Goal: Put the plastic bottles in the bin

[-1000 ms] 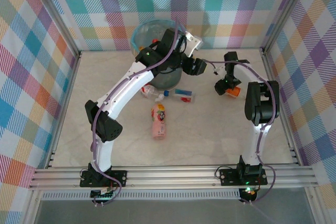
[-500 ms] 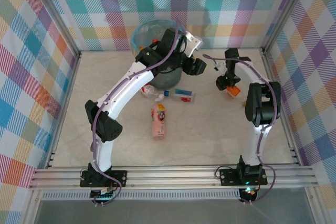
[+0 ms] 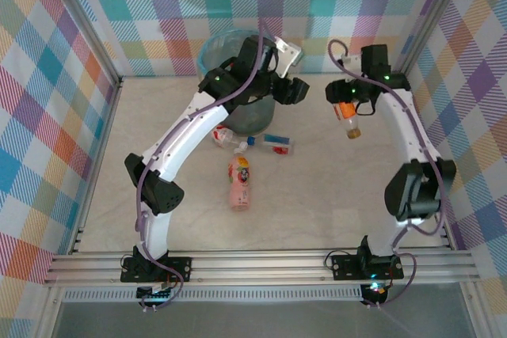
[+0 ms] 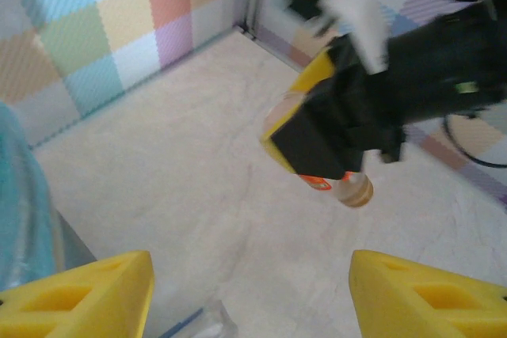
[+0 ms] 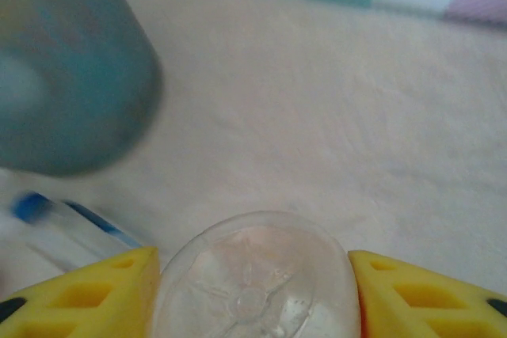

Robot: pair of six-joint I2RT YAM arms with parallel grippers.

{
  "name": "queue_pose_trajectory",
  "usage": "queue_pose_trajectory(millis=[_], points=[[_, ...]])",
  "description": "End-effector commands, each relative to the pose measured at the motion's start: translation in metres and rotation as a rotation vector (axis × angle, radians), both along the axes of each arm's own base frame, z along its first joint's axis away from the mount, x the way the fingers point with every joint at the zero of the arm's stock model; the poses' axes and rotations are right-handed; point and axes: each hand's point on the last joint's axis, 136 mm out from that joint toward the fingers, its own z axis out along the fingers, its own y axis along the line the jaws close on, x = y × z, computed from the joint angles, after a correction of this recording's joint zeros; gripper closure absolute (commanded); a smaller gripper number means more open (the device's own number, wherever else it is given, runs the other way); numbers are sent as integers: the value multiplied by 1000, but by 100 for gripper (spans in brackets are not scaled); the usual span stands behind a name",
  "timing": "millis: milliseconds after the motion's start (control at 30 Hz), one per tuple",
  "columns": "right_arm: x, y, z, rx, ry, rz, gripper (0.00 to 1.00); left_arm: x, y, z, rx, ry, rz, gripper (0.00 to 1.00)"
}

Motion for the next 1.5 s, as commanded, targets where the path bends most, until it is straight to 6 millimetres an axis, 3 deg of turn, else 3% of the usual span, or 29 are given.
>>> queue_pose_trajectory(millis=[0,233,400,500,633,833,1133,1267,1467], points=[[-5,34,62,243,-109,33,55,9,39,73,-107,-144,140,34],[-18,69,160,374,-334,107,55,33,100,113,-203,-200,350,35],[-24,121,220,422,-461,270,55,45,134,116,-203,-202,449,35],[-21,152,246,448,-517,361,55,46,150,116,-196,-203,494,35],[-7,185,266,497,-577,449,55,43,168,116,-195,-215,535,35],[28,227,259,588,-638,533,55,37,190,112,-176,-214,586,35],[56,283,190,513,-664,679,50,31,201,105,-170,-210,608,35],[72,291,156,499,-613,664,50,32,201,102,-168,-207,609,35],[100,284,107,392,-542,550,48,35,199,97,-167,-198,606,35]])
